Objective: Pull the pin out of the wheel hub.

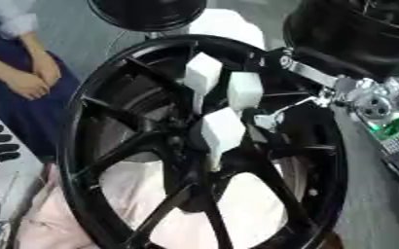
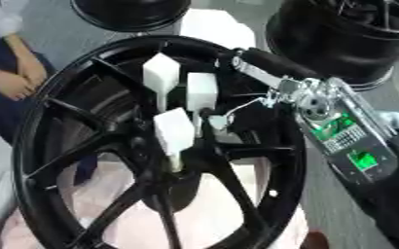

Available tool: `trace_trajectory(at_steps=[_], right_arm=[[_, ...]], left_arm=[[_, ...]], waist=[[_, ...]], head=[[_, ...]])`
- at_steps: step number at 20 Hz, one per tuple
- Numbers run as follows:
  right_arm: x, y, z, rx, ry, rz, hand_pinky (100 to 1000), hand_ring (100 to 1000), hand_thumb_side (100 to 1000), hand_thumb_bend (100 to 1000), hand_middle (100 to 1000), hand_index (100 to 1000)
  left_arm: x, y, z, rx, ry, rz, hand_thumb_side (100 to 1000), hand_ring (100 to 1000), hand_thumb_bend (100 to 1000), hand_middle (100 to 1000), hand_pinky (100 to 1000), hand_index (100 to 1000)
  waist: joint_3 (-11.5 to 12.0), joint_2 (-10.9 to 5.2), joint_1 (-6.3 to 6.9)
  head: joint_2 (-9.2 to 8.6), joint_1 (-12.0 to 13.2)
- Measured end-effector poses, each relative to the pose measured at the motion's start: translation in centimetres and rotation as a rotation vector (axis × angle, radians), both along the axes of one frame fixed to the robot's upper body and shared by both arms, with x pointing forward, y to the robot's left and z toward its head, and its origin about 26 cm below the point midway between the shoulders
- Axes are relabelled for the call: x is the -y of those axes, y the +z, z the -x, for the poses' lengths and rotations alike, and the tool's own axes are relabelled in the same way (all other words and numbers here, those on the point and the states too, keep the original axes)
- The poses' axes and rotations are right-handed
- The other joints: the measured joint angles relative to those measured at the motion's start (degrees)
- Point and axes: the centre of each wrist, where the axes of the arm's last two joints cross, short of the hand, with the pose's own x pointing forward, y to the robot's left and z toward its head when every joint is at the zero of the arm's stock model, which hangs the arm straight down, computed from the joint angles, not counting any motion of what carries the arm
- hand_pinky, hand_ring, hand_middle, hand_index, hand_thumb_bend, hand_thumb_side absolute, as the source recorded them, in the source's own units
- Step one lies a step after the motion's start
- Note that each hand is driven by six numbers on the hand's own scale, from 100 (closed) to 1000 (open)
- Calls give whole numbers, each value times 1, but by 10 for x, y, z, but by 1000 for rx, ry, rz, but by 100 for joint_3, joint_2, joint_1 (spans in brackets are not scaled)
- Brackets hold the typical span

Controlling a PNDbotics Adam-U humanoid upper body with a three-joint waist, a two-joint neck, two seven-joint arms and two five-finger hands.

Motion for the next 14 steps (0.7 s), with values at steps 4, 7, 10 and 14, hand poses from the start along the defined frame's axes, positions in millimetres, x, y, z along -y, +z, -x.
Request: trace_trajectory(at_steps=[4,7,10,14], right_arm=[[0,0,0,-4,2,-21,769,838,185,246,620,725],[0,-1,-1,-6,-2,-27,769,838,185,246,620,725],[1,-1,-2,-6,-7,-32,763,825,152,219,559,678],[0,-1,-3,-16,-11,-65,709,734,109,100,264,384]], left_arm=[[0,0,0,-1,0,-2,888,563,100,555,584,709],[0,0,0,-2,-1,-2,888,563,100,555,584,709],[0,0,0,-2,-1,-3,887,563,100,555,584,709],[0,0,0,-4,2,-2,886,563,100,553,585,708]], waist=[[2,0,0],[2,0,0],[10,0,0],[19,-2,0]], head=[[-25,0],[-36,0],[-38,-3],[-40,-28]])
